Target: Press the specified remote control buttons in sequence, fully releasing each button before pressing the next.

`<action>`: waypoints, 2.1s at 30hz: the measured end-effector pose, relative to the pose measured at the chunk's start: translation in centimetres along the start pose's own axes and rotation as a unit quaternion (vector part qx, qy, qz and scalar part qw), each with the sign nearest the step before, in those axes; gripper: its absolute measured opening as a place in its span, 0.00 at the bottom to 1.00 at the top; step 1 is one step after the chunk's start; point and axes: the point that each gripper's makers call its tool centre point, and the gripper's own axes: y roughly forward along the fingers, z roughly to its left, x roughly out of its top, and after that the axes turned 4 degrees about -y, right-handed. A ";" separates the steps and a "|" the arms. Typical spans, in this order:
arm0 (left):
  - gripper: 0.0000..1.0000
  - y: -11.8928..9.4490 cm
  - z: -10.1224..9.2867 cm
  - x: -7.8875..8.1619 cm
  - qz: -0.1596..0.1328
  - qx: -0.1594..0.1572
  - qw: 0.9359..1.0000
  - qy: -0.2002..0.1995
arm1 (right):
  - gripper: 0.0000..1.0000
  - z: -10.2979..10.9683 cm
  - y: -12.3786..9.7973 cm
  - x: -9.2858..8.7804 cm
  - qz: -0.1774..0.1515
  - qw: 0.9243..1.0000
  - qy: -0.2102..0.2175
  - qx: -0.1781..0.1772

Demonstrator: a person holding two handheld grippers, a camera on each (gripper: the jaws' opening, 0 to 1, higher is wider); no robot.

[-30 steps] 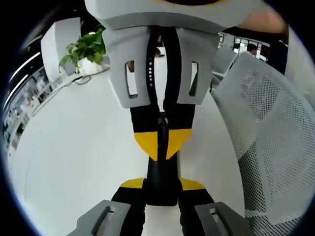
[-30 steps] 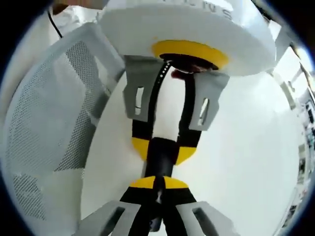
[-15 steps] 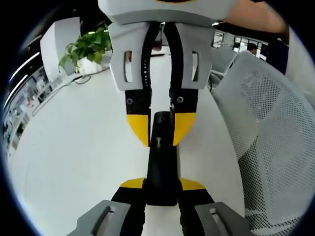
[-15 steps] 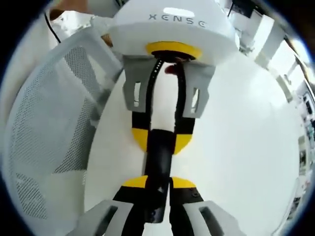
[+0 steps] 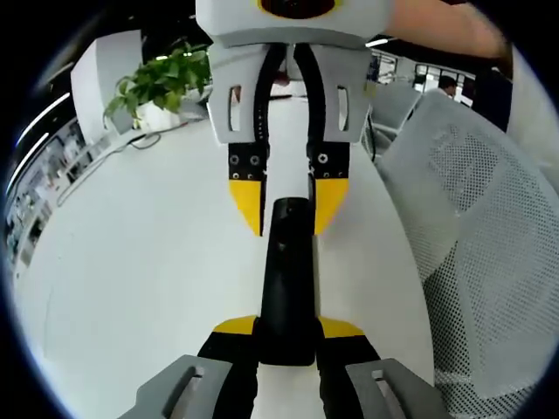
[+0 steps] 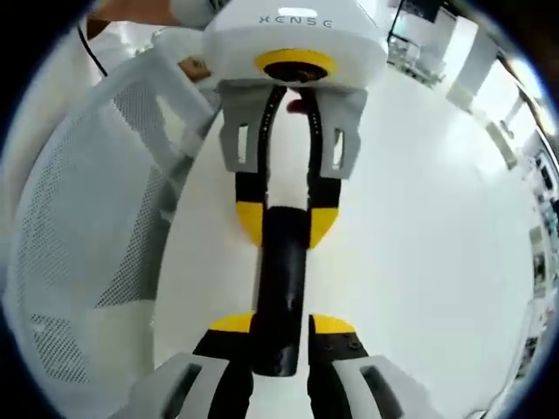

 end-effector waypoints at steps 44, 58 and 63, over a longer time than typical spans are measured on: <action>0.25 -0.1 0.0 -0.1 0.010 0.000 1.000 0.000 | 0.20 0.9 0.9 -4.5 0.033 0.999 0.031 0.016; 0.25 -0.1 -0.1 -0.1 0.016 0.005 1.000 0.005 | 0.19 1.0 0.9 -4.4 0.031 0.999 0.027 0.009; 0.25 -0.1 -0.1 -0.2 0.018 0.005 1.000 0.007 | 0.19 1.0 0.9 -4.4 0.029 0.999 0.026 0.007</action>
